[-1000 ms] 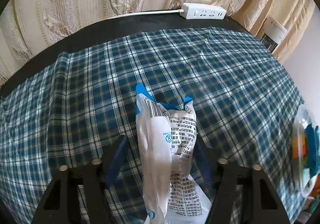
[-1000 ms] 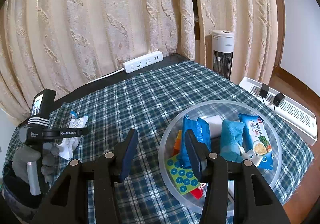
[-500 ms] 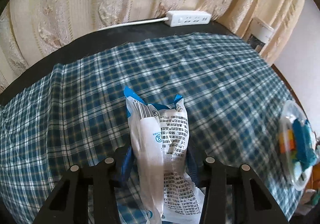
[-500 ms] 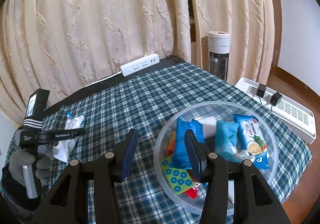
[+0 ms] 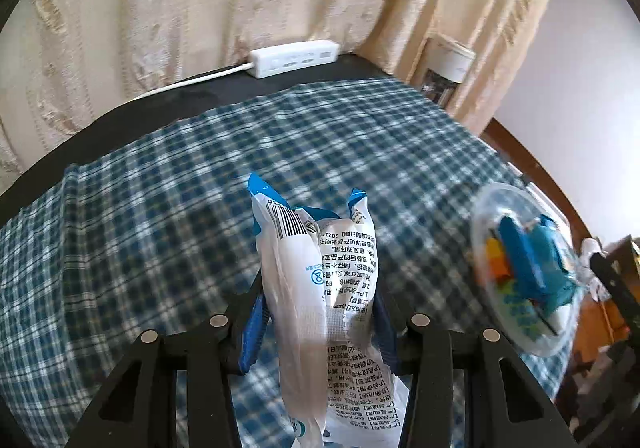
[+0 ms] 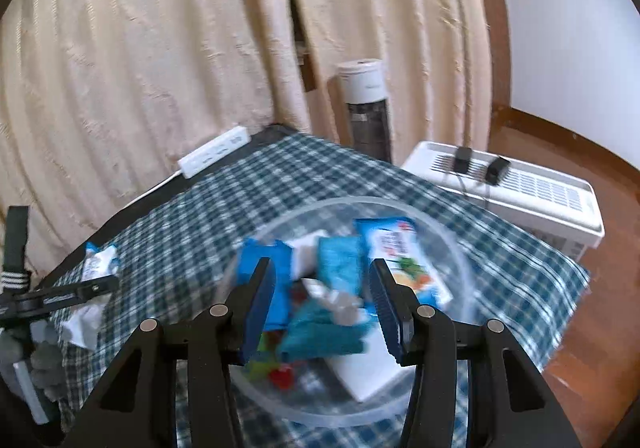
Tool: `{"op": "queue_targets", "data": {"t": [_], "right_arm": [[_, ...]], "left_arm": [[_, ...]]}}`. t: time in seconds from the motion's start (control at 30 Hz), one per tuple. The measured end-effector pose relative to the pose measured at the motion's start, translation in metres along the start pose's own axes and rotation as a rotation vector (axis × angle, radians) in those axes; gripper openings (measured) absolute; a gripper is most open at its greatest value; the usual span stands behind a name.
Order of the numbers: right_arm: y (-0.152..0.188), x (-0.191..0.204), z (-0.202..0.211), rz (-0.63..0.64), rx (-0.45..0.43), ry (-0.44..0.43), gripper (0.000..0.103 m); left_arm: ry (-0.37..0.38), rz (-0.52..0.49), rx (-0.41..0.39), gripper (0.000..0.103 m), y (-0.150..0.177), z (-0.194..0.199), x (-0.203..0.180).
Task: Organize objects
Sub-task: 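Carry the white wet-wipe packet with left gripper over the bowl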
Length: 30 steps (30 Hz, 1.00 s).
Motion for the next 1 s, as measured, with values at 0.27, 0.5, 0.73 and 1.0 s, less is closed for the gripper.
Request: {"op": "queue_targets", "data": {"t": [0.27, 0.5, 0.73, 1.0], "right_arm": [[0.0, -0.039, -0.003, -0.087, -0.008, -0.003, 0.051], [0.001, -0.058, -0.006, -0.102, -0.022, -0.016, 0.052], [0.003, -0.086, -0.011, -0.135, -0.023, -0.01, 0.055], [0.0, -0.104, -0.013, -0.135, -0.043, 0.005, 0.055]], "left_arm": [[0.063, -0.078, -0.005, 0.049, -0.006, 0.01, -0.059], [0.12, -0.132, 0.015, 0.049, -0.014, 0.002, -0.113], [0.16, -0.145, 0.05, 0.049, -0.019, -0.015, -0.15], [0.193, -0.174, 0.068, 0.049, -0.028, -0.03, -0.188]]}}
Point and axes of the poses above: each gripper's, at about its wrist camera, not at the fingertips, and z roughly against the way its jaws point, x to its left, y to its underside, the point moved 5 cm from there along -z, roughly the way its jaws point, and after that the axes turned 2 degrees about -z, right-handed, at the moved point
